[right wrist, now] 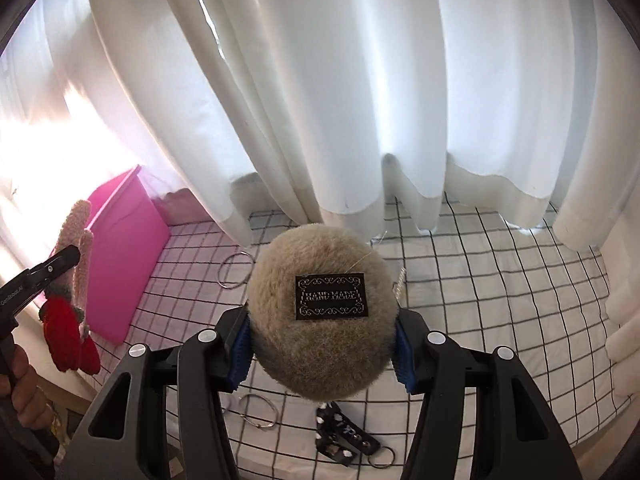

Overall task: Organize jewelry
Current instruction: 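Carry the headband and beige ball over the pink tub and release both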

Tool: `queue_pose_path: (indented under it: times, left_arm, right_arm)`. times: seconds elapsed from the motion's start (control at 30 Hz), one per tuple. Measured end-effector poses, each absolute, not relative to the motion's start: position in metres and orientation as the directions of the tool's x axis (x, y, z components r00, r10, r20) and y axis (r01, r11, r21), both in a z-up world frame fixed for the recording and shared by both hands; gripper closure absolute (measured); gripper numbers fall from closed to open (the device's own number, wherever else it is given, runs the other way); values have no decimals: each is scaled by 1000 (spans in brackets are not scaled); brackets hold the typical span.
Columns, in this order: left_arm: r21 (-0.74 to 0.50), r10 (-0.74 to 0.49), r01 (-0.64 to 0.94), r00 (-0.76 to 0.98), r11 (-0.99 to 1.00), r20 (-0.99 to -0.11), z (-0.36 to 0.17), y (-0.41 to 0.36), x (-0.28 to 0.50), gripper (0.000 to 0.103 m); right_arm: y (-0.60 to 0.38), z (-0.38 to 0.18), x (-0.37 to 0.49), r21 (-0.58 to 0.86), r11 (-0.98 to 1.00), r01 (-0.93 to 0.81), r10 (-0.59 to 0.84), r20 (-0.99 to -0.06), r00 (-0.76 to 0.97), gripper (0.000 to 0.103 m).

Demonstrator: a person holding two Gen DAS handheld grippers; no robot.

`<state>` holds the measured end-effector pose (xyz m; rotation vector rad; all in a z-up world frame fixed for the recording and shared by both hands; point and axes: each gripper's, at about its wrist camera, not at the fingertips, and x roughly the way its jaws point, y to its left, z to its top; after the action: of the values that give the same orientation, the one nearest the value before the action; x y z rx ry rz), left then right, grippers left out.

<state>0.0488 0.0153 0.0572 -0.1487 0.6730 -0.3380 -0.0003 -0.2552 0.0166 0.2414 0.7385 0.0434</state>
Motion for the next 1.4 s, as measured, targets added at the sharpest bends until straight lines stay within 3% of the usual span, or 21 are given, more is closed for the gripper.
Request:
queue_pose_path:
  times: [0.23,0.4,0.73,1.17,1.3,1.4]
  left_arm:
    - [-223,-317,237,826,946,-466,123,68,64,94]
    - [-192,-228,156,864,969,-449,140,127,86,94]
    - [-179,-98,-5,819,984,-566,90,231,131,94]
    - [-274,-186,-18,692,961,-697,29,271,177,93]
    - [-292,-199,-37,651,956,-733,13,277,191,86]
    - [-298,-181,-67,663,952,-726,18,280,190,64]
  right_arm:
    - [-172,80,56,262,949,-173,295,-557,776,49]
    - [-92,101,99,237,913,-331,407,-543,735,49]
    - [67,84,191,220,830,-513,517,-649,558,49]
    - [160,22,272,193,841,-505,410,-837,363,49]
    - [167,11,286,199,854,-480,383,-865,325,48]
    - [163,6,292,216,864,-455,378,-875,303,44]
